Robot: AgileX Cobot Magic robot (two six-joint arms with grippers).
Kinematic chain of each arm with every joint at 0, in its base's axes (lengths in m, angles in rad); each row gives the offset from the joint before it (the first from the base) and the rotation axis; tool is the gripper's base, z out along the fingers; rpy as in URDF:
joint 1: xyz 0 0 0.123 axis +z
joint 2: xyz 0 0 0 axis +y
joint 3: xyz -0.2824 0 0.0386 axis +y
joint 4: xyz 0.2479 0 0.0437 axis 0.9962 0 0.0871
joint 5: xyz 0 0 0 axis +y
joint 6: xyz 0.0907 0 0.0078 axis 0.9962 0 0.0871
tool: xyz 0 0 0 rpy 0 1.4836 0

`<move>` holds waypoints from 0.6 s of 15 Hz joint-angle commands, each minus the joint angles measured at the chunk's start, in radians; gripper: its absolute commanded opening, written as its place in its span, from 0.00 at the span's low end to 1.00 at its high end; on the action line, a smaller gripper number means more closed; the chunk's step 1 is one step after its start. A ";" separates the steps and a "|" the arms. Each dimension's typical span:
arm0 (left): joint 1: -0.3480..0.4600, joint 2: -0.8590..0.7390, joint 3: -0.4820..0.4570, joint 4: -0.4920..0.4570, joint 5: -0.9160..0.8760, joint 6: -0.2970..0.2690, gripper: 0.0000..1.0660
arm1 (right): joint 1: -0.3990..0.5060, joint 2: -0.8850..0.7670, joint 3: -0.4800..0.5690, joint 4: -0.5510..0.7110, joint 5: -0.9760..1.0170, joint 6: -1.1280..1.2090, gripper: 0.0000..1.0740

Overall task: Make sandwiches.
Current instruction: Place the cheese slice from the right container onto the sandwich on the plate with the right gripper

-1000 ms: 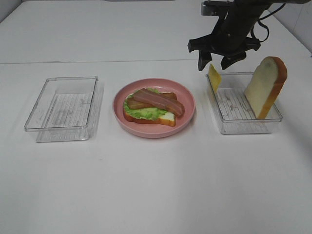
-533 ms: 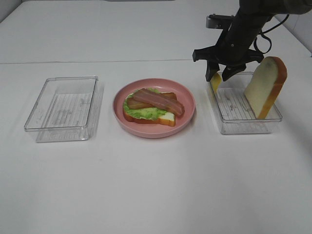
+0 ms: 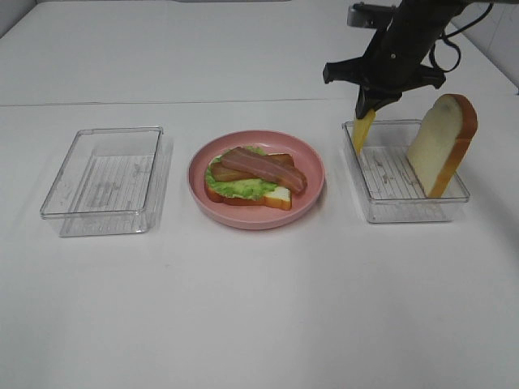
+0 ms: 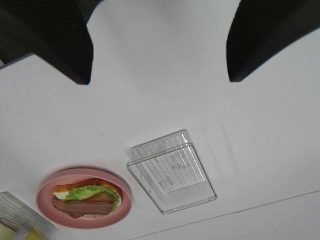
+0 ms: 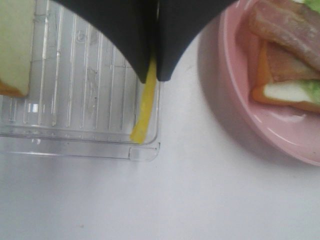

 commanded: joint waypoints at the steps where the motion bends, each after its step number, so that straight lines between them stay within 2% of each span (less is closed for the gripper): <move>1: 0.000 -0.021 0.006 0.002 -0.010 -0.007 0.67 | 0.001 -0.067 -0.006 0.085 0.052 -0.008 0.00; 4: 0.000 -0.021 0.006 0.002 -0.010 -0.007 0.67 | 0.019 -0.090 -0.005 0.242 0.100 -0.100 0.00; 6: 0.000 -0.021 0.006 0.002 -0.010 -0.007 0.67 | 0.066 -0.090 -0.005 0.333 0.109 -0.164 0.00; 9: -0.002 -0.021 0.006 0.002 -0.010 -0.007 0.67 | 0.167 -0.071 -0.005 0.376 0.064 -0.180 0.00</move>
